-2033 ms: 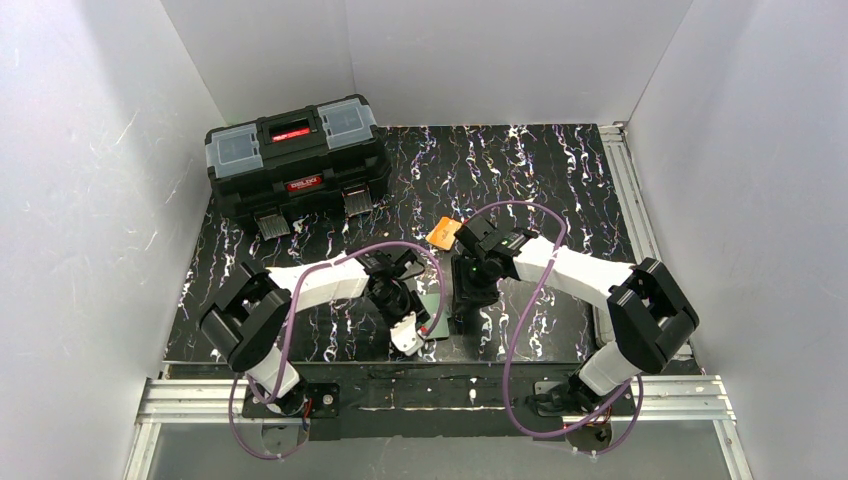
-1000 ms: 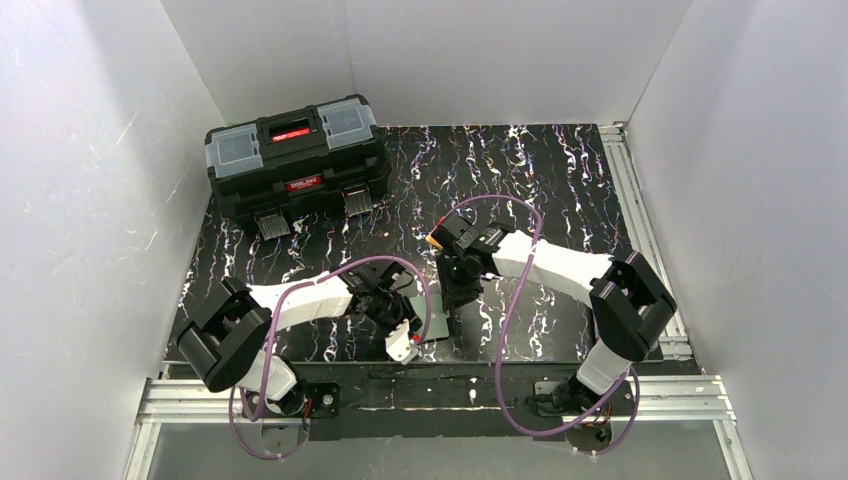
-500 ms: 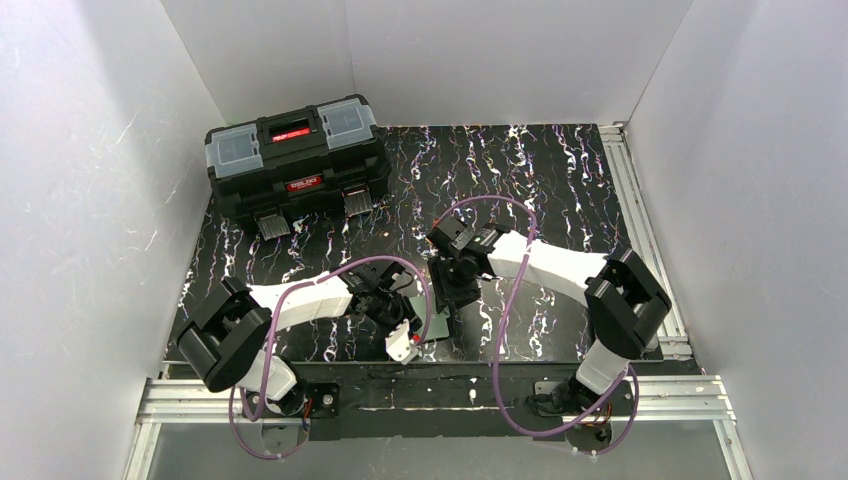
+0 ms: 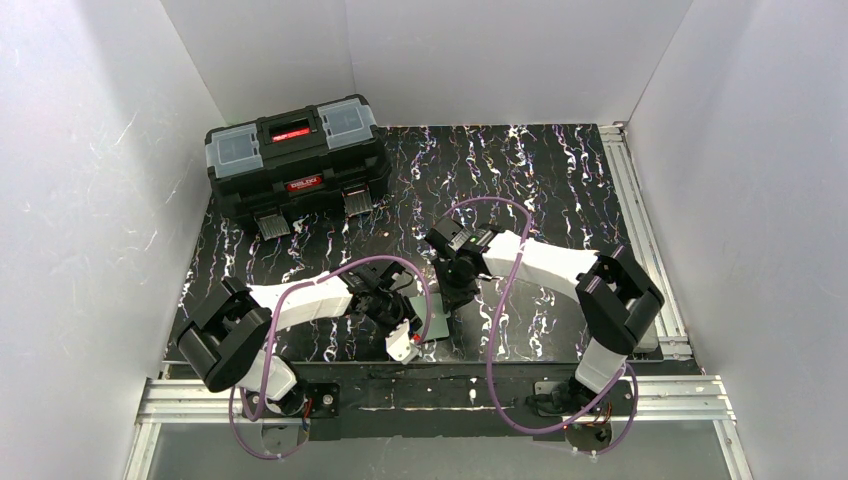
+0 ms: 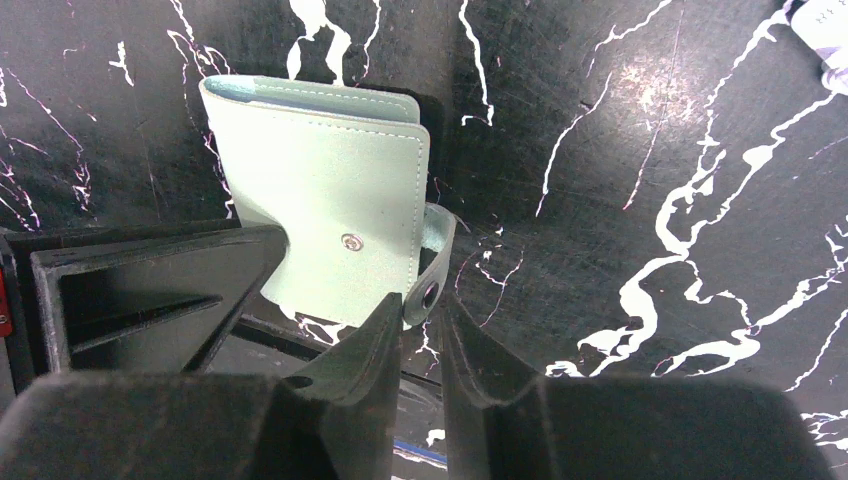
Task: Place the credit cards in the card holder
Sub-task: Close the card holder at the center of the board.
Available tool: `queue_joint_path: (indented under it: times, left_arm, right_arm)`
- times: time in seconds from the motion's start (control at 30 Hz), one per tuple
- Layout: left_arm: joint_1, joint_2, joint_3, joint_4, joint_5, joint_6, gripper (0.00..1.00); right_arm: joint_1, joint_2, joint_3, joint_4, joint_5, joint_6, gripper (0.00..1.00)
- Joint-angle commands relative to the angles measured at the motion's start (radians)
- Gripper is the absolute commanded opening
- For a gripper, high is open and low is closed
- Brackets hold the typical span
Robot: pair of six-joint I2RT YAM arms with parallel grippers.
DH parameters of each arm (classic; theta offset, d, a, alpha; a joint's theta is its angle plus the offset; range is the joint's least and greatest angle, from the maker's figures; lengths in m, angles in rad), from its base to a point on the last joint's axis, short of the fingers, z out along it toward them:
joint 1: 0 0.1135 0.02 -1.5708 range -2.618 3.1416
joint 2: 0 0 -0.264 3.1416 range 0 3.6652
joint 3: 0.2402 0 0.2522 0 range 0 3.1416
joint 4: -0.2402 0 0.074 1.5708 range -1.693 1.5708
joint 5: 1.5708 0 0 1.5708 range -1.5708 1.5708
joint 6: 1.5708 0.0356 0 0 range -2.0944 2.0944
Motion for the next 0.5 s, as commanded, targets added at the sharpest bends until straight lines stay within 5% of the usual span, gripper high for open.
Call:
queue_joint_path:
  times: [0.0,0.27,0.47]
  left_arm:
    - [-0.006,-0.014,-0.009,-0.006,0.03,0.008,0.3]
    - [-0.005,-0.019,-0.013,-0.012,0.034,0.013,0.3]
    - [-0.008,-0.019,-0.013,-0.011,0.037,0.013,0.3]
  right_arm:
    - [0.005,-0.051,0.025,-0.019,0.015,0.004,0.28]
    - [0.005,-0.053,0.035,-0.03,0.024,0.005,0.33]
    - [0.005,-0.044,0.031,-0.025,0.019,0.008,0.16]
